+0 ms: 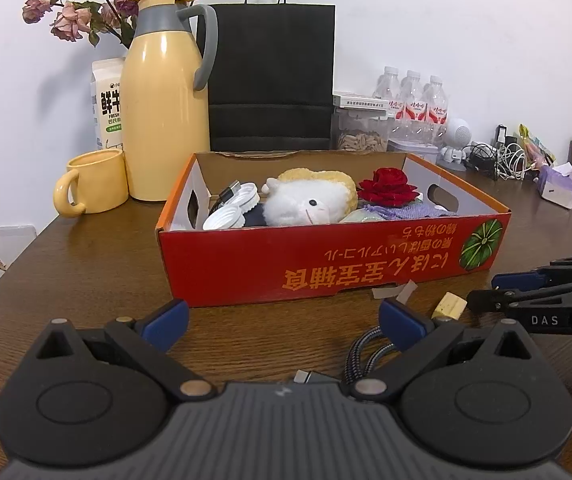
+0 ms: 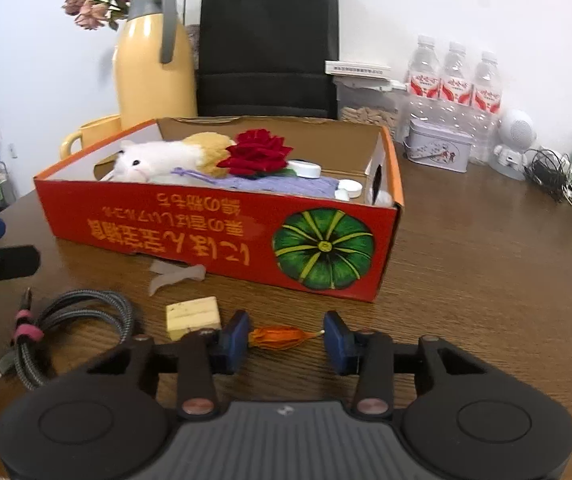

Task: Organize objects
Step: 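Grasp the coiled black braided cable with the left gripper while the right gripper grasps the orange tassel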

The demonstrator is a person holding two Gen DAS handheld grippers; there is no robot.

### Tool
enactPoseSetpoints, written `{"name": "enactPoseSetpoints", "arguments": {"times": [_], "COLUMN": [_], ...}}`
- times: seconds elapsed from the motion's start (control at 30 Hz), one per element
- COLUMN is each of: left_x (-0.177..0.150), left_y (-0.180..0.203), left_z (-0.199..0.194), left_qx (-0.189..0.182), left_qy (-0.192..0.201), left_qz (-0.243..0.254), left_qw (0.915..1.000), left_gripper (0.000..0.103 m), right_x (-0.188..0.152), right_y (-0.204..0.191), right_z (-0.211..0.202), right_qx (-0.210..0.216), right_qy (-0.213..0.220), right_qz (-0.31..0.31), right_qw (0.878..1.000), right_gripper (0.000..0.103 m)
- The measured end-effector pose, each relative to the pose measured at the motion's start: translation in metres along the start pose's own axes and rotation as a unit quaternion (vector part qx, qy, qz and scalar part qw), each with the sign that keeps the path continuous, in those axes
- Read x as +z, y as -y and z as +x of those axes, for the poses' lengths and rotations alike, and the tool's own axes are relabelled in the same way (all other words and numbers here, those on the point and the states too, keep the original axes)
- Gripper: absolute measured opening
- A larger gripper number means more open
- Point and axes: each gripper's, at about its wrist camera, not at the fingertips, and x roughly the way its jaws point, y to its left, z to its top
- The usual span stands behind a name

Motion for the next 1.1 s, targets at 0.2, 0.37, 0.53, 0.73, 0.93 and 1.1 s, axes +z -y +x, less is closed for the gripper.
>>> {"name": "enactPoseSetpoints", "arguments": {"times": [0.2,0.37,0.53,0.73,0.93,1.1], "left_x": [-0.001,-0.002,0.0,0.013,0.02,0.01], "left_y": [0.001,0.003,0.017,0.044,0.067,0.074], "left_z": [0.003,0.003,0.002,0.008,0.03,0.041], "left_qx": [0.002,-0.014,-0.048,-0.103,-0.109,-0.091], "left_qy": [-0.005,-0.006,-0.022,-0.085,-0.17,-0.219], "left_qz": [0.001,0.001,0.019,0.041,0.109,0.145], "left_qw": [1.0,0.9999,0.9984,0.9902,0.9734,0.9607], "left_gripper": [0.103,0.103,0.103,0.103,0.103,0.103], "right_x": [0.0,0.001,0.002,0.001,0.001,0.001], "right_y": [-0.001,0.0,0.003,0.006,0.01,0.013], "right_z": [-0.006,-0.015,-0.018,-0.024,-0.032,-0.036], "right_qx": [0.001,-0.015,-0.017,-0.013,-0.006,0.002], "right_qy": [0.018,0.056,0.065,0.081,0.097,0.106], "right_qz": [0.0,0.004,0.005,0.013,0.023,0.031], "right_qw": [1.0,0.998,0.998,0.997,0.995,0.994], "right_gripper": [0.039,0.039,0.039,0.039,0.039,0.039]}}
